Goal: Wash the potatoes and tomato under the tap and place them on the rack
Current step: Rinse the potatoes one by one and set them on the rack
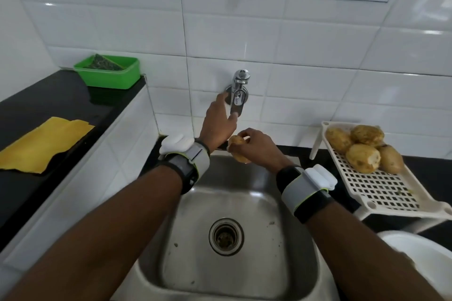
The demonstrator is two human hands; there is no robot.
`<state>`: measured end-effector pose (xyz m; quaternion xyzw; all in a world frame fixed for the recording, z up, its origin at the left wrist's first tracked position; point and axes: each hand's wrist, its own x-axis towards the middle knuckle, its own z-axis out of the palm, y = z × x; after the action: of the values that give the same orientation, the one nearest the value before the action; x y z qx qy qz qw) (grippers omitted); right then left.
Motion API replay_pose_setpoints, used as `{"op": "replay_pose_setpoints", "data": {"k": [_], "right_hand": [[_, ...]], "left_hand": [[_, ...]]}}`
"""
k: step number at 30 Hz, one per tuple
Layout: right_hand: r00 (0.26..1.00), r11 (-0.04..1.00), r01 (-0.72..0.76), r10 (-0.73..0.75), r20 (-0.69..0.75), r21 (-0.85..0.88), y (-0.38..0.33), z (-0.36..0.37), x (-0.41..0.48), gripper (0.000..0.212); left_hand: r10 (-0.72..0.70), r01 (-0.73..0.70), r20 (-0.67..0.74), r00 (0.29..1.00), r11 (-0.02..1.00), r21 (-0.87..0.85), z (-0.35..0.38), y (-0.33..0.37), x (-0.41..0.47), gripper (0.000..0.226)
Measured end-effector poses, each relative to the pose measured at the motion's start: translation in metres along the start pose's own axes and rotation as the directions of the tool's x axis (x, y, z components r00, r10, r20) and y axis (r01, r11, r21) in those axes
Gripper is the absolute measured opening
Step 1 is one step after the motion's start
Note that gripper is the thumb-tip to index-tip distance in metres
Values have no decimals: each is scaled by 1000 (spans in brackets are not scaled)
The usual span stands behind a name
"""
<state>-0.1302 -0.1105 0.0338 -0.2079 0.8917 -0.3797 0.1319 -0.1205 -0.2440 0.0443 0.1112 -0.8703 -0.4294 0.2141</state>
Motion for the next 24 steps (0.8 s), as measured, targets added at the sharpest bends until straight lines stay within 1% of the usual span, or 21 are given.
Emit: {"op": "replay_pose_setpoints", "data": {"k": [2,6,8,12,14,17,21,24], "right_hand": [[1000,1000,-7,8,-3,27,0,2,7,49],[999,998,-23,24,-22,62,-1,6,17,50],[998,996,-36,39,-39,76,1,8,22,50],[997,990,-58,65,-47,129,5,9,22,48],[995,987,-77,86,-55,143,9,11,20,49],[991,983,-109,119,-64,145,15,15,21,52],[991,984,-111,120,-56,143,16,21,22,47],[991,981,-117,125,-45,153,17,27,23,47]], "left_hand": [[77,-77,-14,997,997,15,3,6,10,48],[68,-62,-131,989,997,50,7,11,23,27],[80,-71,-160,984,996,63,8,9,28,24],[111,-99,-164,980,992,76,9,6,30,22],[88,-86,-169,982,996,22,12,2,31,21],[-5,-15,-177,984,994,-108,13,-3,30,20],[-54,25,-173,984,986,-168,12,-6,28,21],[-69,40,-159,985,983,-179,11,-5,28,23]]}}
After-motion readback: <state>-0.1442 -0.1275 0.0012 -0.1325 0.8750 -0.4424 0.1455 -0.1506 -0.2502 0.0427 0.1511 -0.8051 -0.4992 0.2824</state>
